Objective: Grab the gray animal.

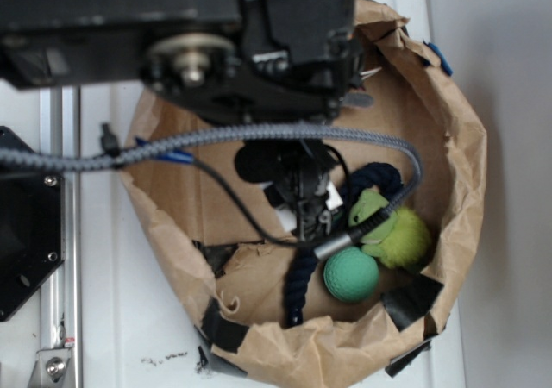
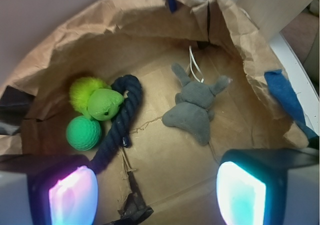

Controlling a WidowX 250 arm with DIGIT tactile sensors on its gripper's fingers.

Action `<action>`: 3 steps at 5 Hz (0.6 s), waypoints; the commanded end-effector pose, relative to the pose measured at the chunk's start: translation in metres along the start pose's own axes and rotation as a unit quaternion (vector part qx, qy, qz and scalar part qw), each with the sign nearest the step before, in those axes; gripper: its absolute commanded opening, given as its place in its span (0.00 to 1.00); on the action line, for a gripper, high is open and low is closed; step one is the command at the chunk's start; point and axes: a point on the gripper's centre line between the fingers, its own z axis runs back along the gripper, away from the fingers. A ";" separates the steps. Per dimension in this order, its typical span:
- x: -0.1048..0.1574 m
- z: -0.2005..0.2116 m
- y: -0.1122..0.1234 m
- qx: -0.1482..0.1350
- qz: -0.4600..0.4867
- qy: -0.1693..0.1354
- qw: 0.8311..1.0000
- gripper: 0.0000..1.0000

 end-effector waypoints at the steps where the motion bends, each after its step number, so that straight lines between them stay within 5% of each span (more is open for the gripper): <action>1: 0.010 0.015 0.007 -0.006 0.008 -0.026 1.000 1.00; 2: 0.010 0.015 0.007 -0.006 0.008 -0.026 1.000 1.00; 3: 0.023 -0.035 0.010 0.029 0.012 -0.036 0.999 1.00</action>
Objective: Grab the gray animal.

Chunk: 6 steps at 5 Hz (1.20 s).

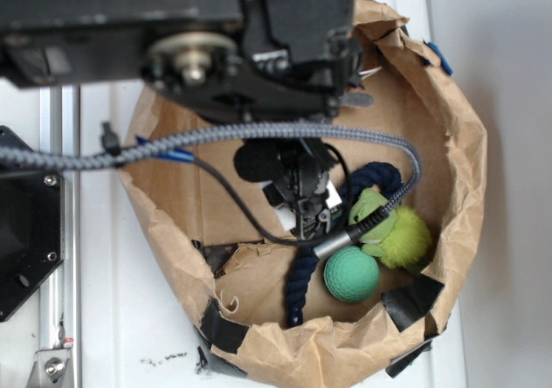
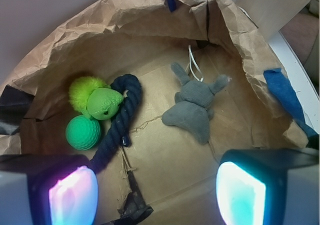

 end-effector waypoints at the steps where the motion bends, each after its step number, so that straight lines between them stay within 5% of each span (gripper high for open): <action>1: 0.036 -0.070 0.013 0.036 0.011 -0.069 0.997 1.00; 6: 0.056 -0.101 0.057 0.080 0.036 -0.057 0.994 1.00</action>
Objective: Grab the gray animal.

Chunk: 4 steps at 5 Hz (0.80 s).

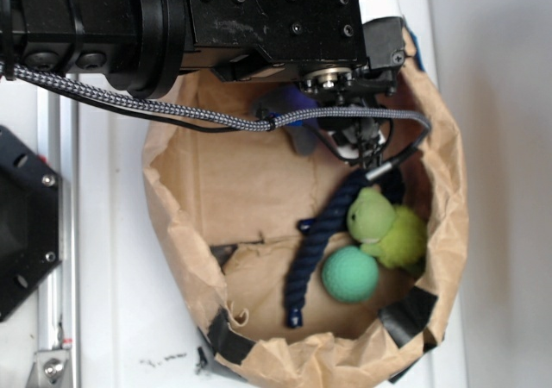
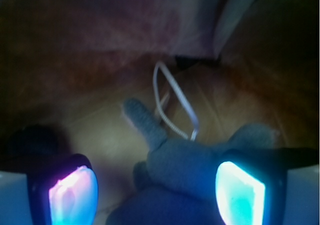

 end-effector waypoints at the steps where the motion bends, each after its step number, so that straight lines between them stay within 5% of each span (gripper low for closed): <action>1: 0.004 0.003 0.019 0.033 0.031 -0.018 0.999 1.00; 4: -0.012 -0.039 0.001 0.045 0.000 0.009 0.999 1.00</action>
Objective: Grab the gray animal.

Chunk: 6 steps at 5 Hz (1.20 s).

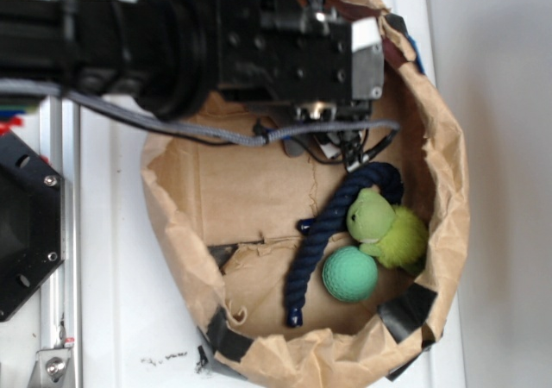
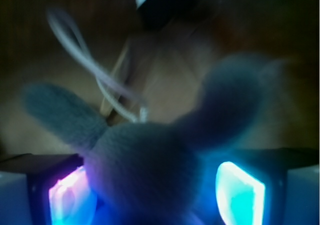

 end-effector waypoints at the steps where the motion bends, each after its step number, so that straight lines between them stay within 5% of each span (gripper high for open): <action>1: 0.007 -0.003 -0.004 -0.009 -0.018 -0.014 1.000 1.00; 2: 0.008 0.001 -0.002 -0.012 -0.011 -0.020 1.000 0.00; 3: 0.014 0.032 0.003 -0.027 -0.034 -0.021 0.999 0.00; 5: 0.003 0.131 -0.008 -0.115 -0.120 -0.020 0.986 0.00; 6: -0.012 0.153 -0.025 -0.109 -0.190 -0.021 0.975 0.00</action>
